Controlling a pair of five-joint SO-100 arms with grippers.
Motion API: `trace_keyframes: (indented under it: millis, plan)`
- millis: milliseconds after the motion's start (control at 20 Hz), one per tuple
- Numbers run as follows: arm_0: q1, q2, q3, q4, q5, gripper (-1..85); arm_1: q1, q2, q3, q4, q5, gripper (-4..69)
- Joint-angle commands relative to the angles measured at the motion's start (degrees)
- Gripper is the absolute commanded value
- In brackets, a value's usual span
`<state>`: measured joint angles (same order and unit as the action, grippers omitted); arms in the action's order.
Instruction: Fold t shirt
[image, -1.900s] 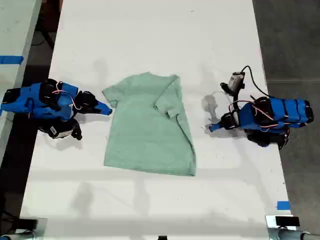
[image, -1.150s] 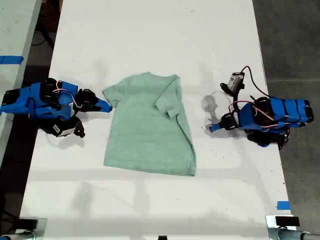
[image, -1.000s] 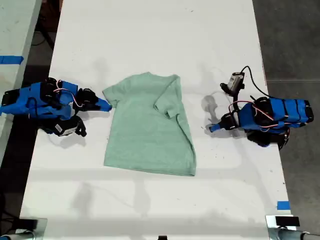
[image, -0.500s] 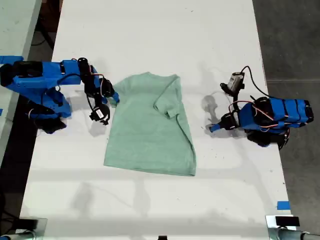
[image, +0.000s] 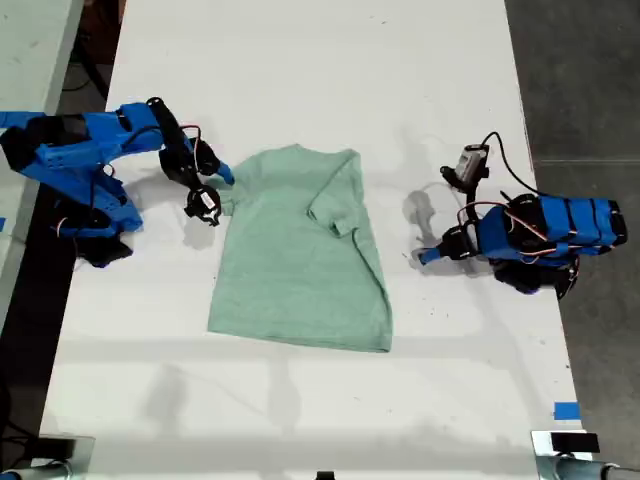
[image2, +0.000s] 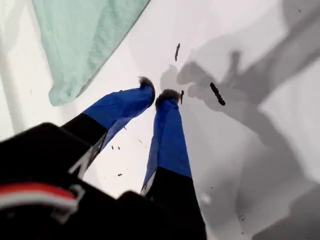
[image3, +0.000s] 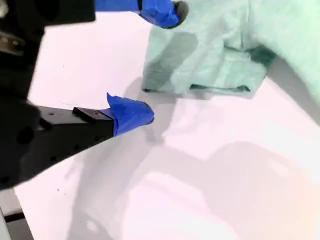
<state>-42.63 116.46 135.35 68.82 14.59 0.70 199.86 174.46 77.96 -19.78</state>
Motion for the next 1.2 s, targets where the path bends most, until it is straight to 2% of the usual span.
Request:
trace_keyframes:
  millis: [0, 50, 100, 200, 300, 600, 750, 950, 1000, 1050, 1100, 1150]
  plan:
    - [-2.37, -5.54, 1.41, -5.36, 1.41, 23.4, -0.26, 0.62, 3.69, -1.76, -0.18, 4.7]
    - [-2.9, -8.0, 2.02, -7.56, 1.67, 3.2, -0.26, 0.62, 3.69, -1.76, -0.18, 4.6]
    - [-3.34, -9.32, 2.55, -9.58, 1.93, -0.3, -0.26, 0.62, 3.69, -1.76, -0.18, 4.6]
    - [-3.08, -9.49, 1.23, -9.32, 1.93, -0.3, -0.35, 0.62, 3.69, -1.76, -0.18, 4.7]
    - [-2.99, -7.12, -0.79, -6.24, 1.05, -0.3, -0.26, 0.62, 3.69, -1.76, -0.18, 4.9]
    - [3.34, -0.88, -20.48, 10.55, -3.96, -0.3, -0.26, 0.62, 3.69, -1.76, -0.18, 4.9]
    - [10.55, -8.96, -36.47, 8.88, -1.23, -0.3, -0.26, 0.62, 3.69, -1.76, -0.18, 4.6]
    - [19.34, -39.81, -64.95, 9.93, 1.32, -0.3, -0.35, 0.62, 3.69, -1.76, -0.18, 4.6]
    - [20.65, -48.25, -72.6, 11.25, 1.67, -0.1, -0.44, 0.62, 3.69, -1.76, -0.26, 4.5]
    - [21.53, -55.2, -78.66, 12.3, 1.67, 4.4, -0.44, 0.62, 3.69, -1.76, -0.26, 4.4]
    - [22.24, -57.83, -79.72, 11.78, 1.41, 25.2, -0.44, 0.62, 3.69, -1.76, -0.26, 4.4]
    - [22.5, -58.71, -79.63, 11.87, 1.23, 26.5, -0.53, 0.62, 3.69, -1.76, -0.35, 4.4]
